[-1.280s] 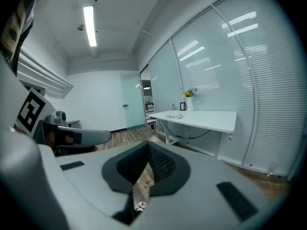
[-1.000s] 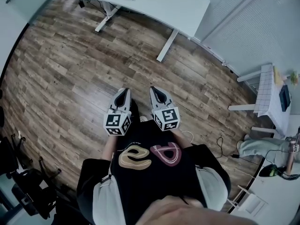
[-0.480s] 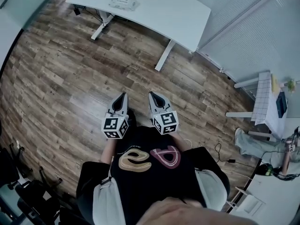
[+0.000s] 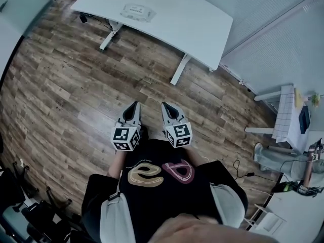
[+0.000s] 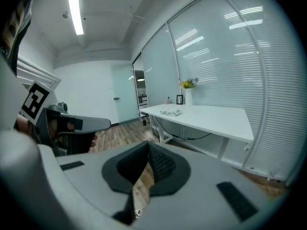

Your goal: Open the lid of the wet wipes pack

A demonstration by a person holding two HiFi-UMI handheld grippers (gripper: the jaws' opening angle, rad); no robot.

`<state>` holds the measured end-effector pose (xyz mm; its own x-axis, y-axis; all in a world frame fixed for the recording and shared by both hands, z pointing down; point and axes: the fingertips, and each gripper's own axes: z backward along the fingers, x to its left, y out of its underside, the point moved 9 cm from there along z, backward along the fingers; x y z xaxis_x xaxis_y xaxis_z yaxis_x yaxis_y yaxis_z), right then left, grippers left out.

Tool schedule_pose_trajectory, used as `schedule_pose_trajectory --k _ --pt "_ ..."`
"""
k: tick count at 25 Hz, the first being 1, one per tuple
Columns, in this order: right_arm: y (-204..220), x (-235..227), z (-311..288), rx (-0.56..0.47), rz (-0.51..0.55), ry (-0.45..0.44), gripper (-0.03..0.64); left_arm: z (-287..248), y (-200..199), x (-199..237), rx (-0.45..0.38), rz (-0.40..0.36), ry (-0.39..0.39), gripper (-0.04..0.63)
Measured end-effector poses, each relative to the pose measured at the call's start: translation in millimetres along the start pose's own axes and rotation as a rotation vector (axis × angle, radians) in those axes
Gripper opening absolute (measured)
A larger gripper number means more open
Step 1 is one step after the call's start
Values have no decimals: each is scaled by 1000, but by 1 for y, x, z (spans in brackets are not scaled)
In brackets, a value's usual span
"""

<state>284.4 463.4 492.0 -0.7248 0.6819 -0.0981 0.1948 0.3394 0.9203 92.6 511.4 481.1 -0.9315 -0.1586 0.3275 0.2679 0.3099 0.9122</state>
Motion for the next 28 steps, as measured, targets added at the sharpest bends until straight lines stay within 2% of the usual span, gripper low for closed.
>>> schedule_pose_trajectory --k 9,18,28 --pt "-11 12 -46 22 1 13 11 -24 -11 45 23 12 38 18" --pt "-29 24 -94 4 -12 44 11 -52 -38 91 26 -23 100 18" --pt "-37 32 -118 -11 -40 64 11 -66 -51 115 37 -38 130 18"
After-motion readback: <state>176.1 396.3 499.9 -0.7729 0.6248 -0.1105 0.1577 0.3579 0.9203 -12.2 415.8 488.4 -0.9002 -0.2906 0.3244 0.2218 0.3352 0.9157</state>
